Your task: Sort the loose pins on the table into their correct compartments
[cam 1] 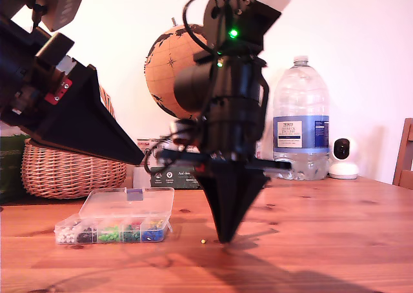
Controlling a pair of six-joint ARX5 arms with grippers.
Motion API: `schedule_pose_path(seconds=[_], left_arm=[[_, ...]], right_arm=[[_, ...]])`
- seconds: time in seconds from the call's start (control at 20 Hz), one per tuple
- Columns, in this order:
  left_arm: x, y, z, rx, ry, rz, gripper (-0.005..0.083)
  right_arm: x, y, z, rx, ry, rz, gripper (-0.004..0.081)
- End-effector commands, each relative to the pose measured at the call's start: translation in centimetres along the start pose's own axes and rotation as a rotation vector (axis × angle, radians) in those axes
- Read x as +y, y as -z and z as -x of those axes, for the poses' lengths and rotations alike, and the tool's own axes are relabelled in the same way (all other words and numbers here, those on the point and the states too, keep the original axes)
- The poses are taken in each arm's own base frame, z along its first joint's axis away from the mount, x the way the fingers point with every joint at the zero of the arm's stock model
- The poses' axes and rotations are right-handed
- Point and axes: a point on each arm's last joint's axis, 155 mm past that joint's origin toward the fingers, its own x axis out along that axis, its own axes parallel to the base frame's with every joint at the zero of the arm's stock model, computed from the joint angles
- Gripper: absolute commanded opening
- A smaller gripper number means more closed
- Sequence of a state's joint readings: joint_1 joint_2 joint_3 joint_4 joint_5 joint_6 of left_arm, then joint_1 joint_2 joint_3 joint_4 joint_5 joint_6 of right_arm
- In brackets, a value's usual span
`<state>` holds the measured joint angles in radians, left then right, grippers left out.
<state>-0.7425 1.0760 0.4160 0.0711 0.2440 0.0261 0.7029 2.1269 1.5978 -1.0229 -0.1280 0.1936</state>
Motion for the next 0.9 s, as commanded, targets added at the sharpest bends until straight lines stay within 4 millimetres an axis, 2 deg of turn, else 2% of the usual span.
schedule_pose_path(seconds=[0.0,0.2,0.6,0.85], left_arm=[[-0.1,1.1,-0.2,0.025,0.004,0.002,-0.0023],[0.0,1.1,-0.2,0.025,0.004,0.002,-0.0023],[0.0,1.1,-0.2,0.025,0.004,0.002,-0.0023],[-0.1,1.1,-0.2,0.024,0.004,0.002,-0.0023]], right_arm=[[0.5,-0.2,0.1,0.000,-0.004,0.030,-0.0013],[0.5,-0.3,1.3,-0.023,0.002,0.103,-0.0013],[1.6,-3.5,4.4,-0.203,-0.009,0.275,-0.0013],[4.0,-5.2,6.2,-0.314,-0.108,0.363,-0.0013]])
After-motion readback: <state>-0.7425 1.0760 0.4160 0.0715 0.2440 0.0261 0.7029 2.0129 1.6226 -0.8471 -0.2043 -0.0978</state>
